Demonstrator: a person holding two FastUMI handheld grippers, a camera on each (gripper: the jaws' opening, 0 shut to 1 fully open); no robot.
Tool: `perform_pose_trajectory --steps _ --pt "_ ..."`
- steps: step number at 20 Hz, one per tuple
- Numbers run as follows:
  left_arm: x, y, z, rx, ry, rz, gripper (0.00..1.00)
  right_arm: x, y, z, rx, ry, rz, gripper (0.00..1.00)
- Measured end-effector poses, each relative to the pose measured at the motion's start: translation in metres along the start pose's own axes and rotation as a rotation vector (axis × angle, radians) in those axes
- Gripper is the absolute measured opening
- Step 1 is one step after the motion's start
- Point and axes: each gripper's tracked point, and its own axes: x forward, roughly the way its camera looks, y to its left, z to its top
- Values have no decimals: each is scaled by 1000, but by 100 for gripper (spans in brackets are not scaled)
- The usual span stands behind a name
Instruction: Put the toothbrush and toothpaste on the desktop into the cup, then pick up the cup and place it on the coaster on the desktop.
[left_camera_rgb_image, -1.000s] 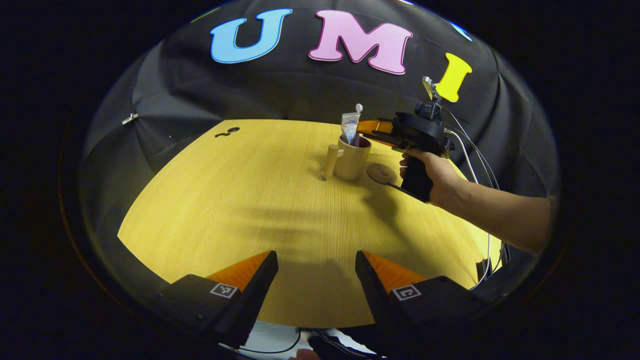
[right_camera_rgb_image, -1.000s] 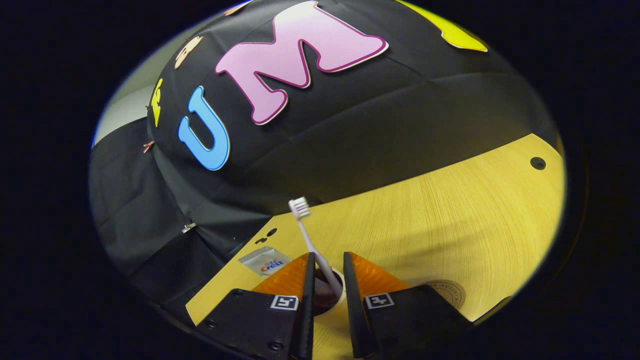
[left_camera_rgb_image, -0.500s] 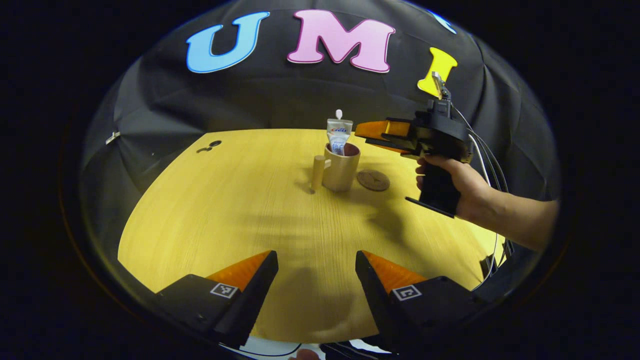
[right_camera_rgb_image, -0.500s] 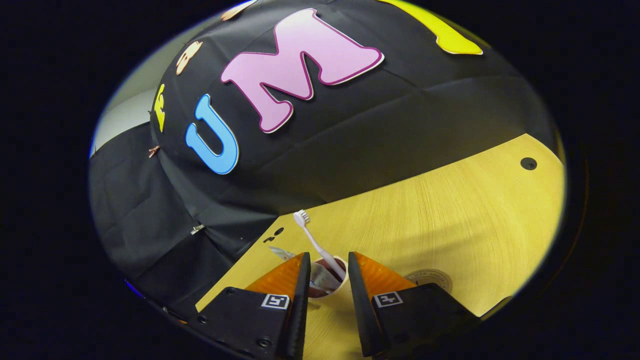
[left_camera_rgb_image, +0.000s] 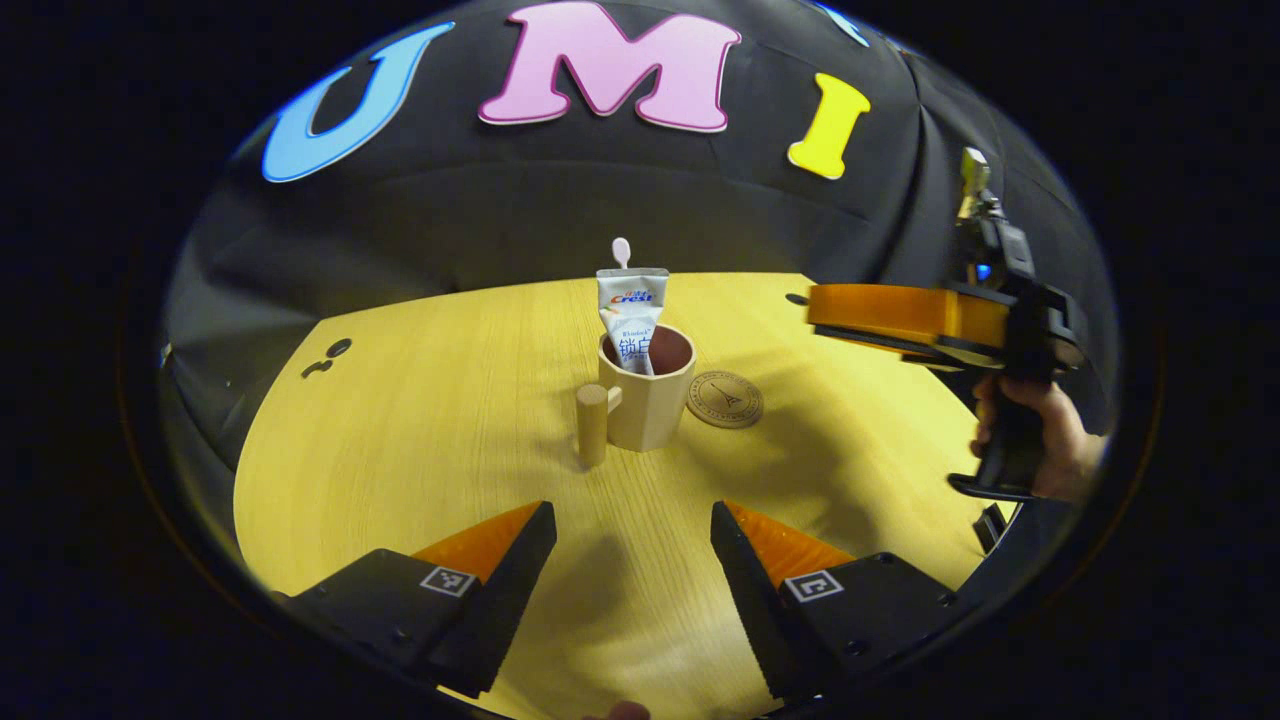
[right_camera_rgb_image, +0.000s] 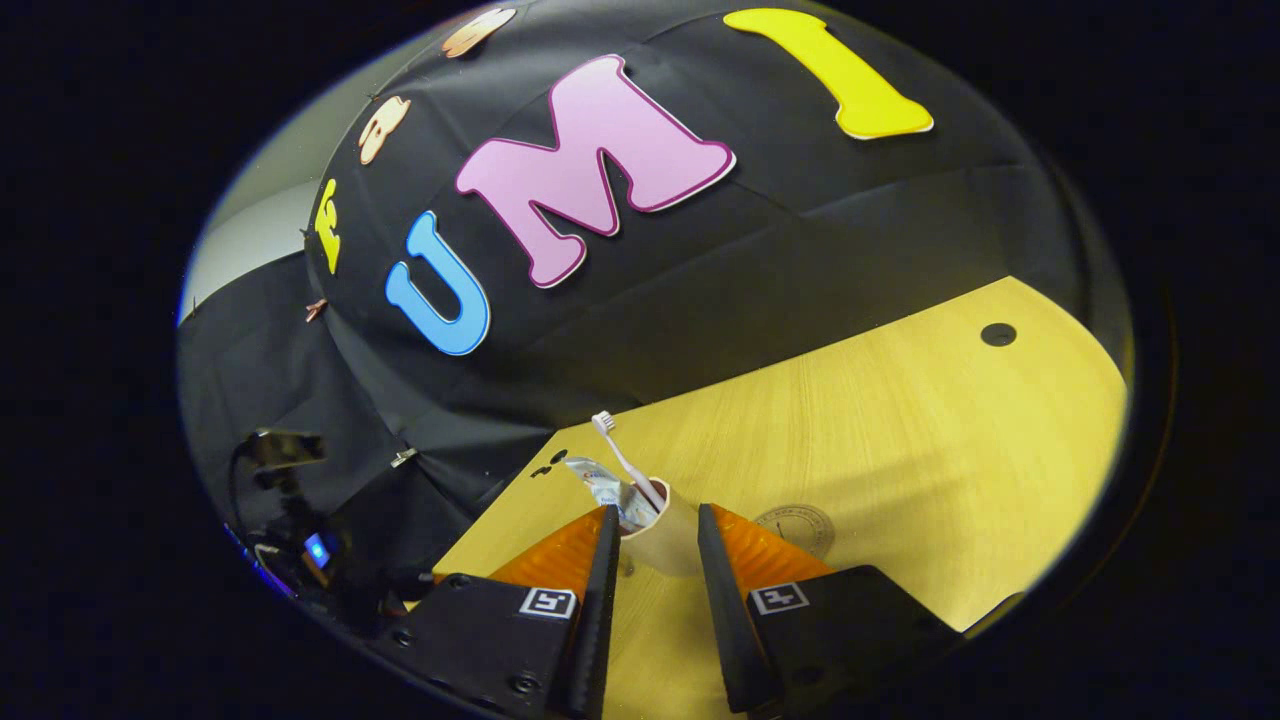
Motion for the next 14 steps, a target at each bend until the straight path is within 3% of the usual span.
perform_pose_trajectory --steps 8,14 --pt "55 39 20 260 236 -40 96 -60 -34 4 -1 2 -67 48" --pt "85 43 49 378 314 -65 93 -78 -48 -15 24 37 -100 48"
